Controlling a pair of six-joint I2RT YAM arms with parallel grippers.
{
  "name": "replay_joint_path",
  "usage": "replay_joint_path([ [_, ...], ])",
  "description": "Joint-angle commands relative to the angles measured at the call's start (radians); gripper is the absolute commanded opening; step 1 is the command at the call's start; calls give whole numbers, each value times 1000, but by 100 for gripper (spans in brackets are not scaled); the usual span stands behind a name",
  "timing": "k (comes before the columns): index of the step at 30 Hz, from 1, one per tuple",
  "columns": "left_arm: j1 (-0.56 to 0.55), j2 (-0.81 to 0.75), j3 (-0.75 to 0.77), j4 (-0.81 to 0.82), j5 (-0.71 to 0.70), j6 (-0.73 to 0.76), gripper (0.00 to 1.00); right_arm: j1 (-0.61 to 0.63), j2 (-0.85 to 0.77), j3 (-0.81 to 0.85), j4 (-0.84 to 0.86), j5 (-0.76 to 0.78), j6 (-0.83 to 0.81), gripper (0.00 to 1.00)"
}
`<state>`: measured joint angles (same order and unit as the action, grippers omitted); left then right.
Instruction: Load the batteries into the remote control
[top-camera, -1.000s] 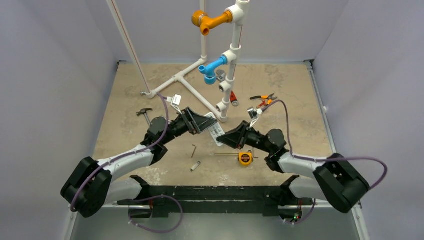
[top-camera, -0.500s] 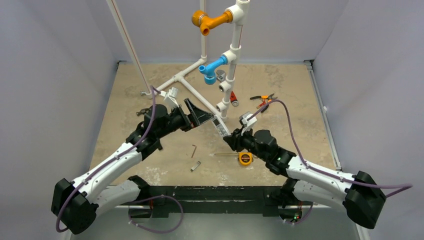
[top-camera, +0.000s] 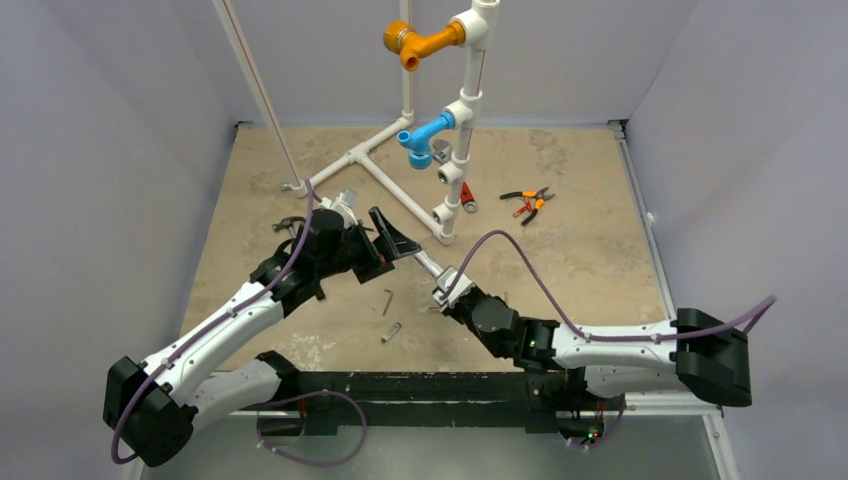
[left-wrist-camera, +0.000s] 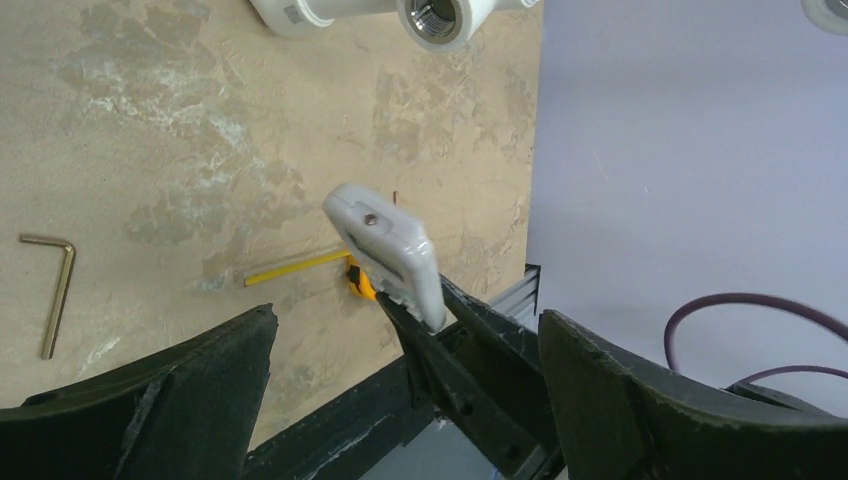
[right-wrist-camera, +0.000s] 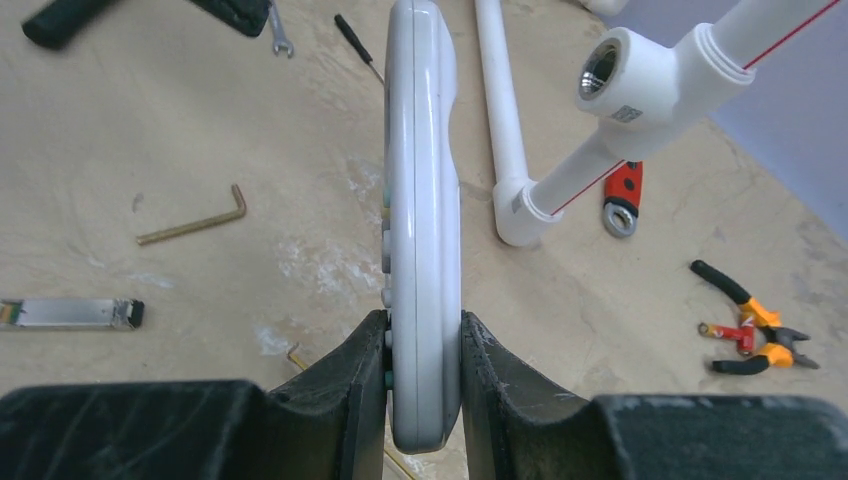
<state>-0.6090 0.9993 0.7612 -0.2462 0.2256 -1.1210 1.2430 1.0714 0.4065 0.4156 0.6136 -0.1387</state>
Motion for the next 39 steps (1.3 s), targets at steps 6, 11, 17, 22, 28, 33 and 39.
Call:
replay_joint_path([
  [6, 0, 7, 34, 2, 28, -69, 99, 178, 173, 36, 383, 340, -370, 0],
  [11, -1, 18, 27, 28, 43, -83, 89, 234, 229, 36, 553, 425, -529, 0],
  [17, -3, 33, 29, 48, 62, -86, 80, 268, 329, 73, 668, 448, -650, 0],
  [22, -7, 32, 25, 64, 77, -87, 66, 274, 405, 91, 816, 477, -761, 0],
  [28, -7, 32, 4, 90, 86, -88, 47, 274, 506, 126, 965, 506, -886, 0],
  [33, -8, 31, 0, 94, 92, -80, 26, 276, 574, 144, 1081, 535, -973, 0],
  [39, -8, 22, -27, 143, 102, -40, 0, 286, 552, 139, 1035, 547, -882, 46],
])
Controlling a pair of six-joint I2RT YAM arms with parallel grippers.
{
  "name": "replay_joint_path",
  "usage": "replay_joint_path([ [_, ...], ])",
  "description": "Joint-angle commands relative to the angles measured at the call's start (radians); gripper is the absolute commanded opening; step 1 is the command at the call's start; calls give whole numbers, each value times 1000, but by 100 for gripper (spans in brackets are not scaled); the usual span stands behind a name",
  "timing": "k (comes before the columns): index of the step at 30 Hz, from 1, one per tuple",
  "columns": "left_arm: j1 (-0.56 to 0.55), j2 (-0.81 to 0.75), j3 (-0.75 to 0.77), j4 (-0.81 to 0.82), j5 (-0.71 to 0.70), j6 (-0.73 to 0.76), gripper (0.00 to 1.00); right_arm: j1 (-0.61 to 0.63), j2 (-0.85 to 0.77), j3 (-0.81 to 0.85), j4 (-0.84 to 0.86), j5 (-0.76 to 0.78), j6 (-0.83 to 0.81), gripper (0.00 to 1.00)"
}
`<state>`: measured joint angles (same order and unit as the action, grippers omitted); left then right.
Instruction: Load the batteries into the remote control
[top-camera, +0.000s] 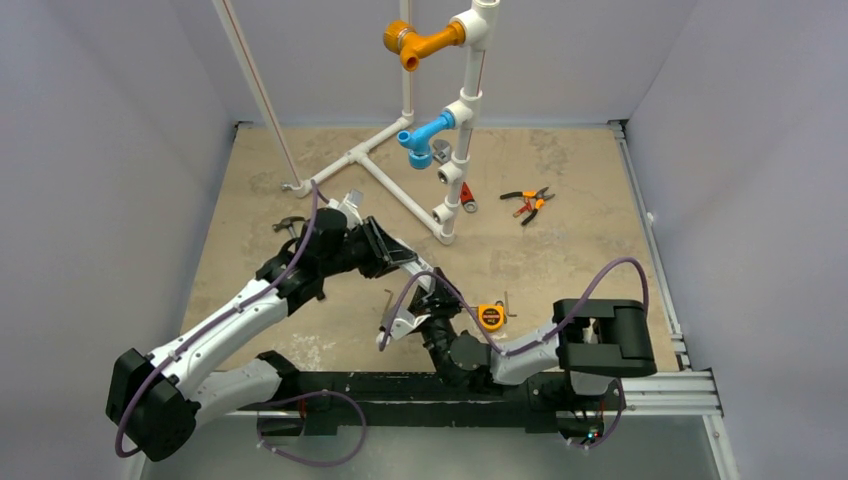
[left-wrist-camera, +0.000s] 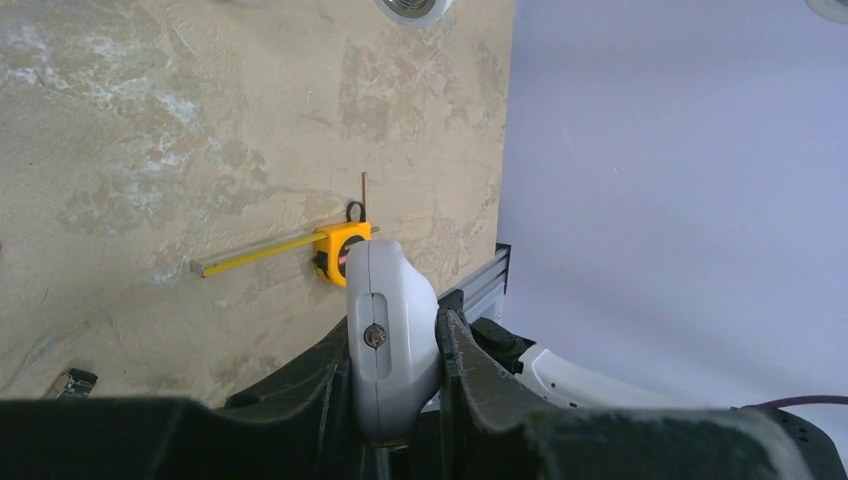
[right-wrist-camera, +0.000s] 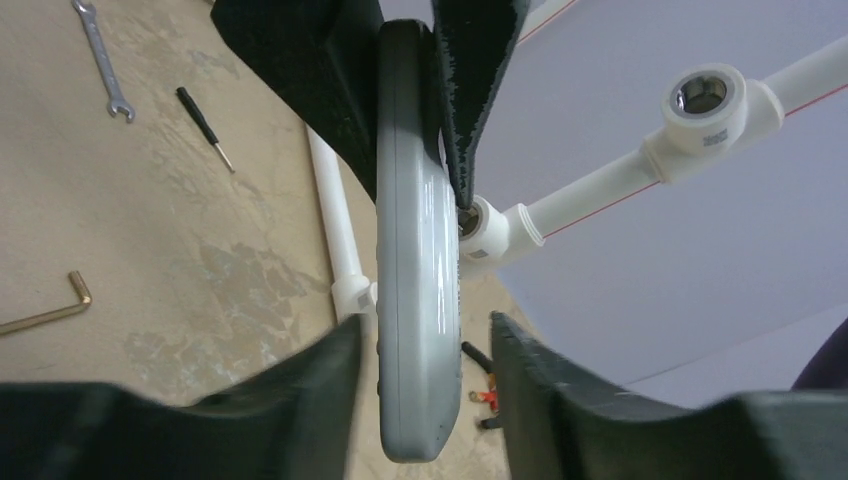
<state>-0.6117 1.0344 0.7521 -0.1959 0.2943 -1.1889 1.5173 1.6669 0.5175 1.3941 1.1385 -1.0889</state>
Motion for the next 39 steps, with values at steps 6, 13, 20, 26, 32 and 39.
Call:
replay_joint_path([
  [6, -4, -39, -83, 180, 27, 71, 0, -5, -364, 78, -833, -262, 753, 66],
  [13, -2, -56, -158, 354, 48, 123, 0, -193, -680, 15, -1062, -687, 1069, 70],
  [20, -4, -25, -208, 539, 154, 130, 0, -399, -792, -38, -1110, -1014, 1236, 72],
  [26, -4, -11, -201, 559, 186, 134, 0, -440, -760, -35, -1104, -1114, 1257, 73],
  [32, -4, -19, -198, 576, 203, 129, 0, -445, -733, -48, -1107, -1072, 1237, 71],
  [39, -4, -9, -187, 597, 242, 136, 0, -446, -719, -55, -1100, -1035, 1231, 63],
])
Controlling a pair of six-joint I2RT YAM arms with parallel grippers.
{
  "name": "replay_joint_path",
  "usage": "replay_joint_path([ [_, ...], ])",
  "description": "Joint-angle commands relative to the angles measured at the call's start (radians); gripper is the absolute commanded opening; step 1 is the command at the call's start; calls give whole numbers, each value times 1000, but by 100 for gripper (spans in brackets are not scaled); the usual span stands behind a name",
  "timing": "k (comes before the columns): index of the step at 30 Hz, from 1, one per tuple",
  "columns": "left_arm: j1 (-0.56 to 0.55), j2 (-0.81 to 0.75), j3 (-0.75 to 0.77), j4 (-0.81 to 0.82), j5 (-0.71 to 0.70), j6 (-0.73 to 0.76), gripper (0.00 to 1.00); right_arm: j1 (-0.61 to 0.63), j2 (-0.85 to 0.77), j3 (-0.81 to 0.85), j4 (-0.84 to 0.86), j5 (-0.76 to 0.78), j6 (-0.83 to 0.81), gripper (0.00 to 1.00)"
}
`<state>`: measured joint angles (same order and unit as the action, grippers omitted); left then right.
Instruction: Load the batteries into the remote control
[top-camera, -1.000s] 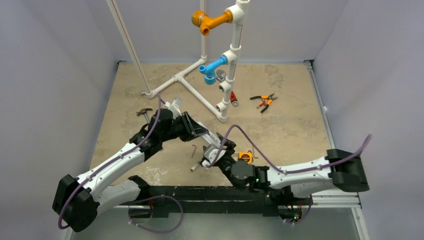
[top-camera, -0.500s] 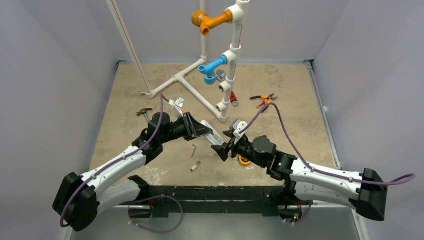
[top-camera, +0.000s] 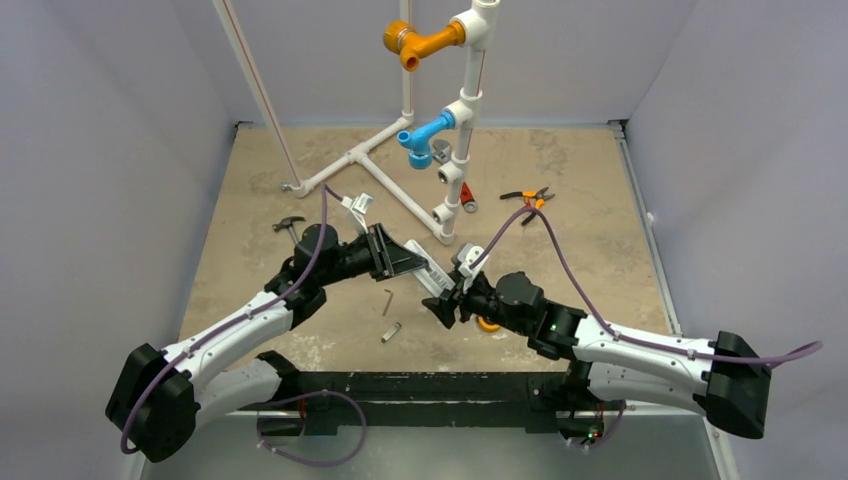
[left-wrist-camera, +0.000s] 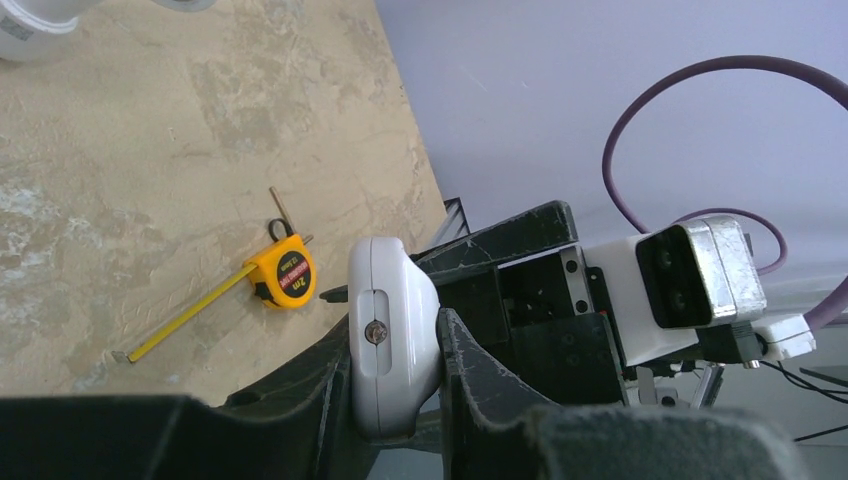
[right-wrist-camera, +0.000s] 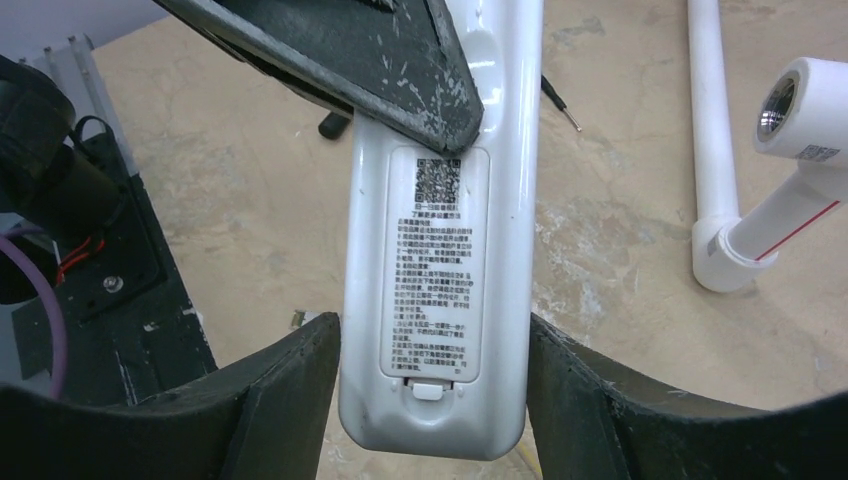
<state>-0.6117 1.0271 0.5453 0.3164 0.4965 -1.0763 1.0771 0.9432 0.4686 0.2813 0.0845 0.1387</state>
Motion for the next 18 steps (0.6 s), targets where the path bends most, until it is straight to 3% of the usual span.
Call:
replay_joint_path([
  [1, -4, -1, 20, 88, 43, 20, 0, -6, 6, -6, 12, 28, 3, 62],
  [5, -4, 3, 20, 79, 51, 27, 0, -6, -7, -16, 31, 59, 4, 57],
  [10, -4, 21, 22, 68, 60, 29, 0, -5, -16, -25, 53, 70, -7, 64],
  [18, -6, 43, 36, 59, 90, 39, 0, -5, -34, -60, 126, 89, -50, 62],
])
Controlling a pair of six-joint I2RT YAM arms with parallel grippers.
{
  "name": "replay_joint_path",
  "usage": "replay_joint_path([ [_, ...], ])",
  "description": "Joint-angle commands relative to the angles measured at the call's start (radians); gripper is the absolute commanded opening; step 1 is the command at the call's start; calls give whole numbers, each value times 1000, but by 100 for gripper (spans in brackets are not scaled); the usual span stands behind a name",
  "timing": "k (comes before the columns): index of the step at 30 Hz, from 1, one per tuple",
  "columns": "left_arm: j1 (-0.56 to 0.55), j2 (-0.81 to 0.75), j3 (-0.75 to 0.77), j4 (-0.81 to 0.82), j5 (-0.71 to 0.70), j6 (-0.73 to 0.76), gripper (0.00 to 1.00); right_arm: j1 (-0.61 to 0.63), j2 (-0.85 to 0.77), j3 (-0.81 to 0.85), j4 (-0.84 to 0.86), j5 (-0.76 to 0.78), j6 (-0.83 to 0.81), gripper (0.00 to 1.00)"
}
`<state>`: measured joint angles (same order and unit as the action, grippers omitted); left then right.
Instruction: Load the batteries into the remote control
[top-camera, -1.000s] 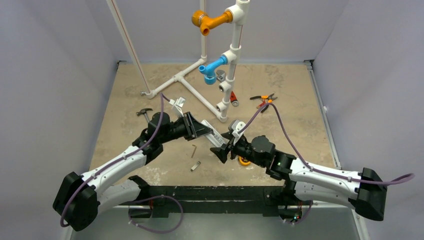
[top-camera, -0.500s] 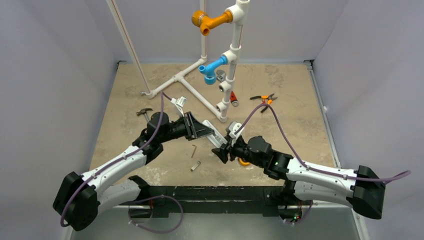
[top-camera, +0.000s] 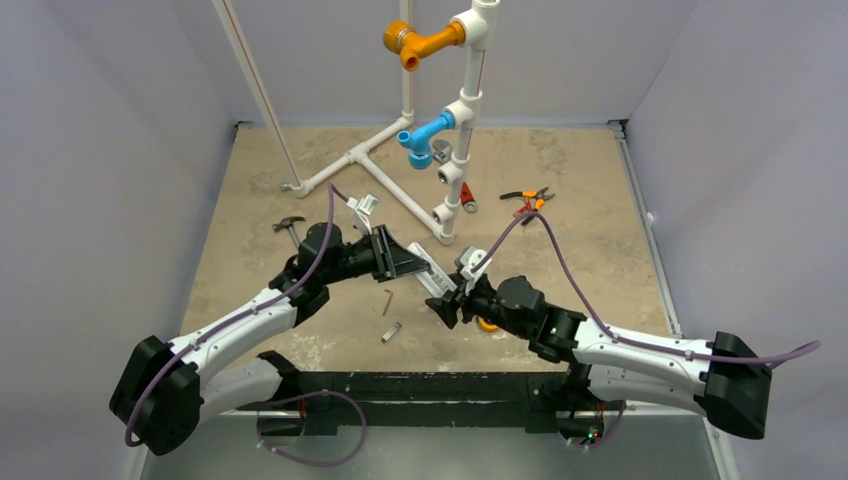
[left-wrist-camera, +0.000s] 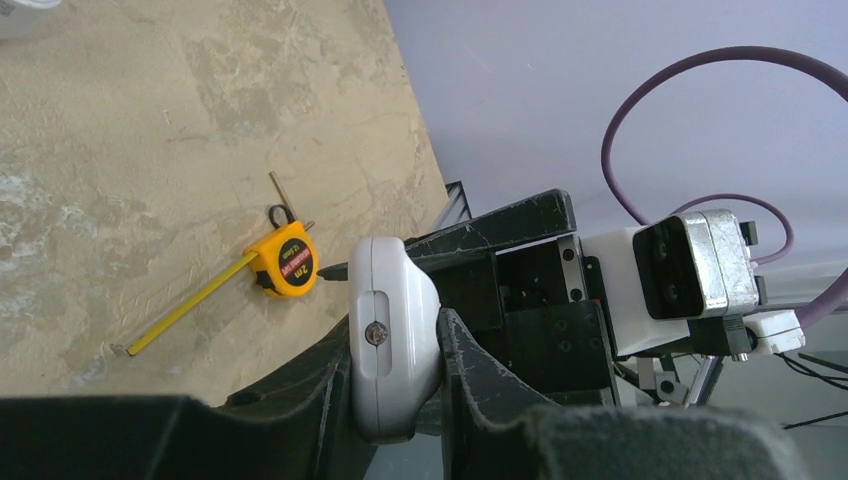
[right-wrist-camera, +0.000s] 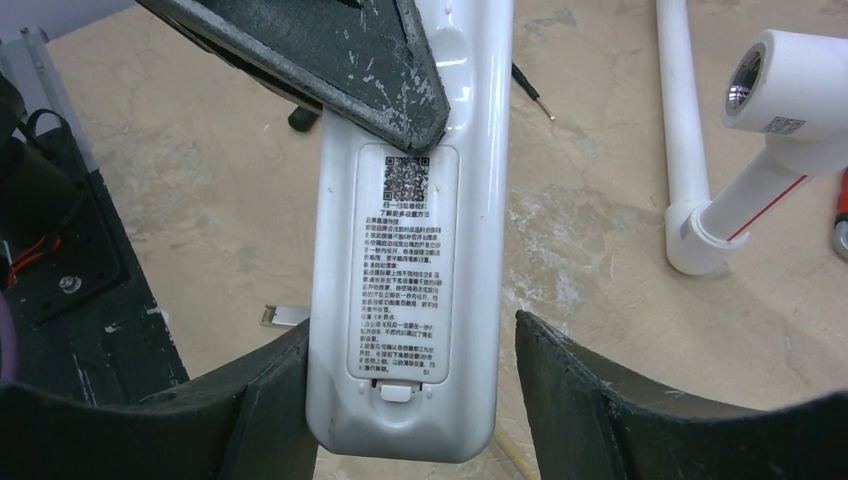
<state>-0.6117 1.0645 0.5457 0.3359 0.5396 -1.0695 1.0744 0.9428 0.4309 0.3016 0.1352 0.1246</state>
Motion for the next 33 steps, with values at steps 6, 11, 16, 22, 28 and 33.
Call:
replay_joint_path([
  [6, -7, 29, 45, 50, 73, 35, 0, -3, -45, -29, 114, 26, -44, 62],
  [11, -10, 52, 54, 48, 91, 39, 0, -2, -41, -31, 117, -6, -42, 66],
  [16, -14, 60, 61, 56, 97, 36, 0, -2, -23, -27, 123, -14, -39, 57],
  [22, -15, 66, 58, 95, 92, 18, 0, -2, 13, 7, 67, -67, -41, 28],
  [28, -14, 65, 15, 210, 52, -48, 41, -2, 16, 18, 39, -49, -22, 1],
  [33, -14, 69, -30, 316, 8, -117, 50, -3, 4, 10, 42, -48, -11, 0],
])
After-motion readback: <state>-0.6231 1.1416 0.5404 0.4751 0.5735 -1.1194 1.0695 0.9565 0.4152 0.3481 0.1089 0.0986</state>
